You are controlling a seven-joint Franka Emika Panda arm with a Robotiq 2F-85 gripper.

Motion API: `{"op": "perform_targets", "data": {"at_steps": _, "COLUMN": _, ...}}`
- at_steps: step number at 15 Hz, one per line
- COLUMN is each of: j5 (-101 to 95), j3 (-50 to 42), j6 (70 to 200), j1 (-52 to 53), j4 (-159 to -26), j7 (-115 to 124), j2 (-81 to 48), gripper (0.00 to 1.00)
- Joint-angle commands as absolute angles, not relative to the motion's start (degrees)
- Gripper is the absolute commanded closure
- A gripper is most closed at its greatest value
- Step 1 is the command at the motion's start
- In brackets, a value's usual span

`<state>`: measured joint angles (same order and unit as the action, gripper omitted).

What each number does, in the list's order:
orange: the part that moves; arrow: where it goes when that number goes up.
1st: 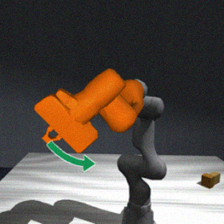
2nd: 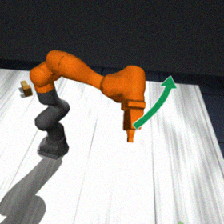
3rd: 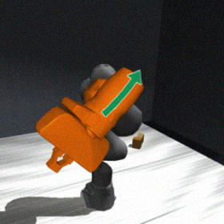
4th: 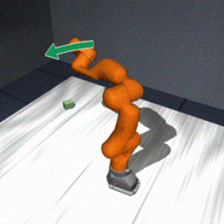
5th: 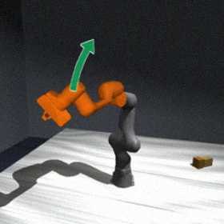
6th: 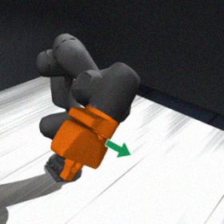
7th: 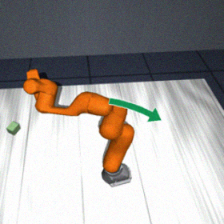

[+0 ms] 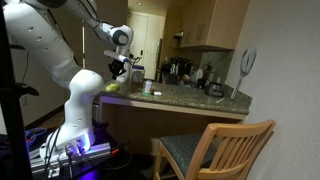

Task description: Move the white spoon to the counter top

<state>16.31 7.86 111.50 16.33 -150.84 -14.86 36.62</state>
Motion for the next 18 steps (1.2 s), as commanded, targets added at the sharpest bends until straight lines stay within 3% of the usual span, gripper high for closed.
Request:
{"op": "perform_targets", "data": {"at_steps": 1, "j5": 11.0, "j3": 13.3, "j6": 128.1, "j1": 15.6, "j4": -145.7, "j7": -11.7, "j2": 23.3, "gripper": 0.97}}
{"op": "perform_targets", "data": {"at_steps": 2, "j5": 8.9, "j3": 14.8, "j6": 133.2, "j1": 15.2, "j4": -144.5, "j7": -9.0, "j2": 19.1, "gripper": 0.97}}
{"op": "perform_targets", "data": {"at_steps": 3, "j5": 11.0, "j3": 11.8, "j6": 127.4, "j1": 17.3, "j4": -148.2, "j7": -10.9, "j2": 27.1, "gripper": 0.90}}
{"op": "perform_targets", "data": {"at_steps": 5, "j5": 9.3, "j3": 13.4, "j6": 132.6, "j1": 17.1, "j4": -146.4, "j7": -8.9, "j2": 21.3, "gripper": 0.90}}
{"op": "perform_targets", "data": {"at_steps": 6, "j5": 9.1, "j3": 13.6, "j6": 133.1, "j1": 17.0, "j4": -145.7, "j7": -8.8, "j2": 19.6, "gripper": 0.97}}
{"op": "perform_targets", "data": {"at_steps": 18, "j5": 5.7, "j3": 12.3, "j6": 130.2, "j1": 16.4, "j4": -155.3, "j7": -4.9, "j2": 23.3, "gripper": 0.97}}
